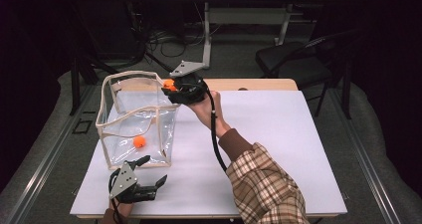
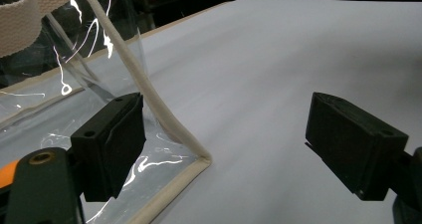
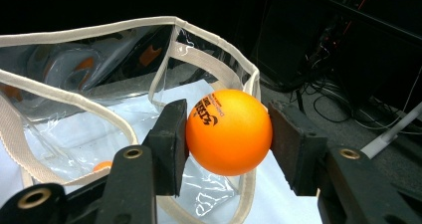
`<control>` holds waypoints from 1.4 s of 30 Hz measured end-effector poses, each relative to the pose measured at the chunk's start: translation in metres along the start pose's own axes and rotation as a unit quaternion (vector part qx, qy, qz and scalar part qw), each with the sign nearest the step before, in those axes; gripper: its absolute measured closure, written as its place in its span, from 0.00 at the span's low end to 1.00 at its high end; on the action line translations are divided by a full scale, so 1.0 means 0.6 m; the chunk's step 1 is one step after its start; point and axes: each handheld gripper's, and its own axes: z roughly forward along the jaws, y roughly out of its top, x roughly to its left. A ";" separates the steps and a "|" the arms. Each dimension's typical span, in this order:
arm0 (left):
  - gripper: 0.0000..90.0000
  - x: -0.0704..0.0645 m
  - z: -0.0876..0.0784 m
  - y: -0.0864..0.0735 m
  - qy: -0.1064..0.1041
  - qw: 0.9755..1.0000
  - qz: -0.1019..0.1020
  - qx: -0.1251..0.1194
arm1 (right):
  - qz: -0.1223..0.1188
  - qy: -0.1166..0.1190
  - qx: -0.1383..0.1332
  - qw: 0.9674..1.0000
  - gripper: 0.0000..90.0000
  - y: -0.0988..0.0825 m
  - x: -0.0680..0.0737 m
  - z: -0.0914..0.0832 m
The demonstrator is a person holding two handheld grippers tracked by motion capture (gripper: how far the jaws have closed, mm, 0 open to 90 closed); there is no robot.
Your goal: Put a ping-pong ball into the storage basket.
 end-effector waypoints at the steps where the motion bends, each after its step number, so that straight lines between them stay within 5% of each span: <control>1: 0.18 0.000 0.000 0.000 0.000 1.000 0.000 0.000 | 0.000 0.000 -0.001 1.000 0.57 0.001 0.000 0.001; 42: 0.18 0.001 -0.001 0.000 0.001 1.000 0.002 0.000 | -0.008 0.017 0.012 1.000 0.57 0.012 0.023 0.038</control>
